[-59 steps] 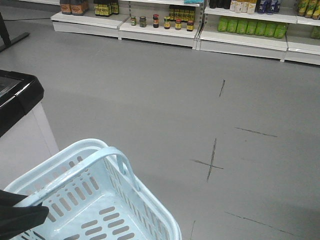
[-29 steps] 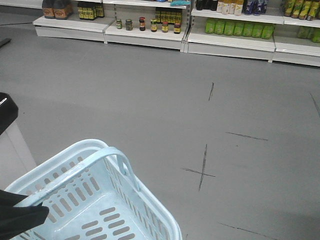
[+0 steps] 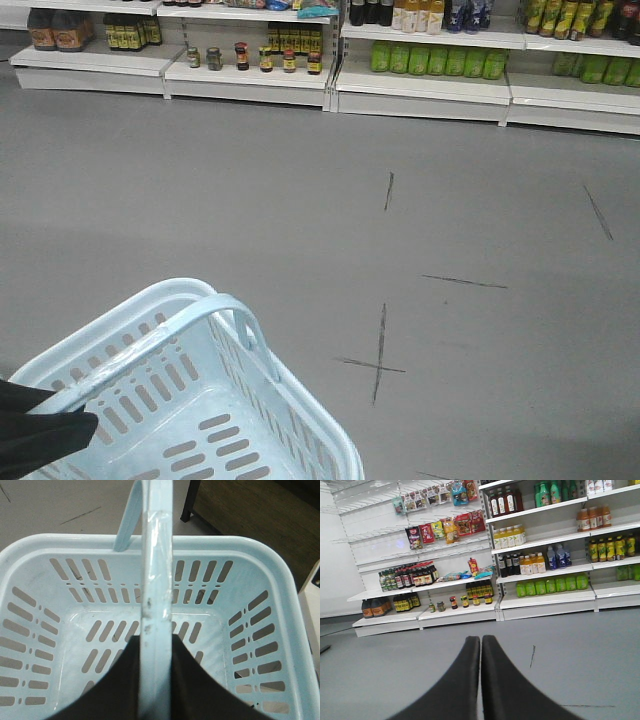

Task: Pick three apples into basket with both arms
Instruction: 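Drive the base along the aisle carrying the basket in the left gripper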

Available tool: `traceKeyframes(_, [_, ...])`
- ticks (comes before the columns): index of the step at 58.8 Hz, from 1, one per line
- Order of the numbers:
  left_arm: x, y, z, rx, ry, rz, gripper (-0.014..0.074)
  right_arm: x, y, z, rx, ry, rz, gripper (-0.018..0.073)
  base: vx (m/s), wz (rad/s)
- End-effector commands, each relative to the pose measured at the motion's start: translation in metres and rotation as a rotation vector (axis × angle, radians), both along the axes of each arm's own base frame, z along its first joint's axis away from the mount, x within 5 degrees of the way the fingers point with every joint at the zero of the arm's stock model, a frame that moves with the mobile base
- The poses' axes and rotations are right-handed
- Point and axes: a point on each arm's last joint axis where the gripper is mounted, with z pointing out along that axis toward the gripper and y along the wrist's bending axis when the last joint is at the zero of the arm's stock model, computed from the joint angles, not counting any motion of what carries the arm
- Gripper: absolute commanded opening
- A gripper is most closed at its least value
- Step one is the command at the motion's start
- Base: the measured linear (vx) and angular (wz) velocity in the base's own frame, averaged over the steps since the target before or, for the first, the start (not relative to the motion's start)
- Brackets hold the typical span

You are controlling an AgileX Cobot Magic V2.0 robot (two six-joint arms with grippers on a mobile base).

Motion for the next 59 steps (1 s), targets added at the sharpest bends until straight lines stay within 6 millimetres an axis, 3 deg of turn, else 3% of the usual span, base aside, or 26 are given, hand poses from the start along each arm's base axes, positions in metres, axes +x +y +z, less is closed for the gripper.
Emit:
traceKeyframes(1, [0.0017, -0.0027, 0.0155, -0.097, -0.062, 0.029, -0.0006, -0.0010, -0.0001, 0.0035, -0.010, -0.074, -0.004, -0.0006, 0.20, -0.17])
traceKeyframes(59, [0.0017, -0.0027, 0.0155, -0.097, -0.062, 0.029, -0.0006, -0.0010, -0.0001, 0.0035, -0.010, -0.074, -0.004, -0.0006, 0.22, -0.12])
